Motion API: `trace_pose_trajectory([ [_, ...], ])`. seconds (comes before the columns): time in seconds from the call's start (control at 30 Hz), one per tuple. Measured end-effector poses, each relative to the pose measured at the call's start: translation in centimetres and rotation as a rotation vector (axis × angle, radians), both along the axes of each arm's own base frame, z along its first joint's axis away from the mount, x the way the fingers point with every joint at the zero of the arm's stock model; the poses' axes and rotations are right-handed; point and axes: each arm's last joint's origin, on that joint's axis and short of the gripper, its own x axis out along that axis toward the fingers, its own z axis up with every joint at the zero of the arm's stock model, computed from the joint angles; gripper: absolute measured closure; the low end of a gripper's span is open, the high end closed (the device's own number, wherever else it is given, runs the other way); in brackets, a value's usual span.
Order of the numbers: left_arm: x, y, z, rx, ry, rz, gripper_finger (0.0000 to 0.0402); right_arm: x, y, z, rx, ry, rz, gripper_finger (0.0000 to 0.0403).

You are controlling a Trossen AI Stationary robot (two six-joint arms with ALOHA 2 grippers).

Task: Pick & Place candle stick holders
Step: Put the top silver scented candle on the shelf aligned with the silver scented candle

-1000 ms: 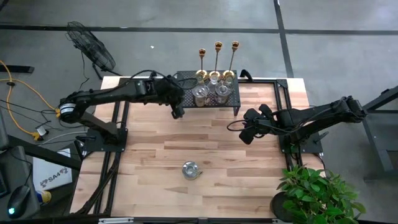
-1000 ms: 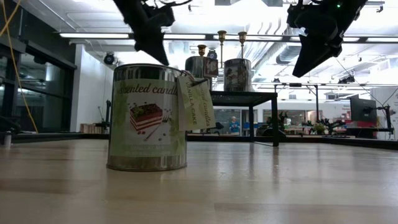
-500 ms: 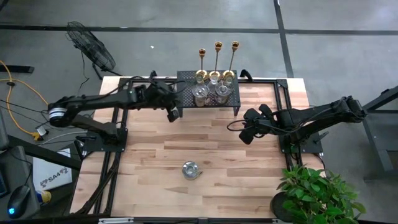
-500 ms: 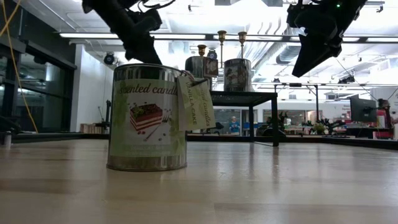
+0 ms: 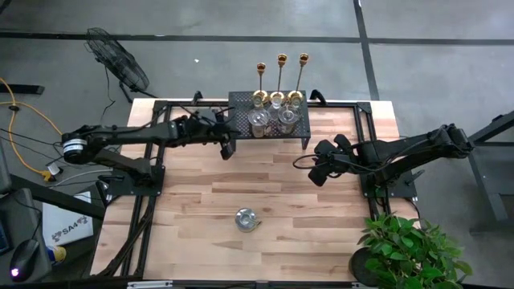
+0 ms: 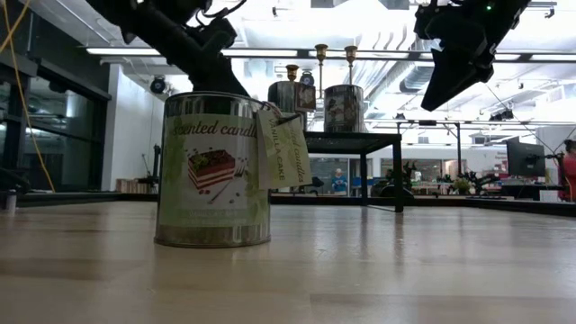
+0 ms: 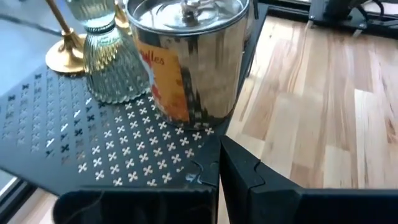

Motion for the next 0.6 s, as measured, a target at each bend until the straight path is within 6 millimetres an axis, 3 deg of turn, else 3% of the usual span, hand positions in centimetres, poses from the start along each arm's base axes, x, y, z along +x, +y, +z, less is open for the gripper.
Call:
trace_pose_trajectory([
  [0.6,2.5,0.9,-2.6,0.043,0.016,0.016,0.0401,0.0,0.0,0.0,-0.004,0.0,0.001,0.0316],
])
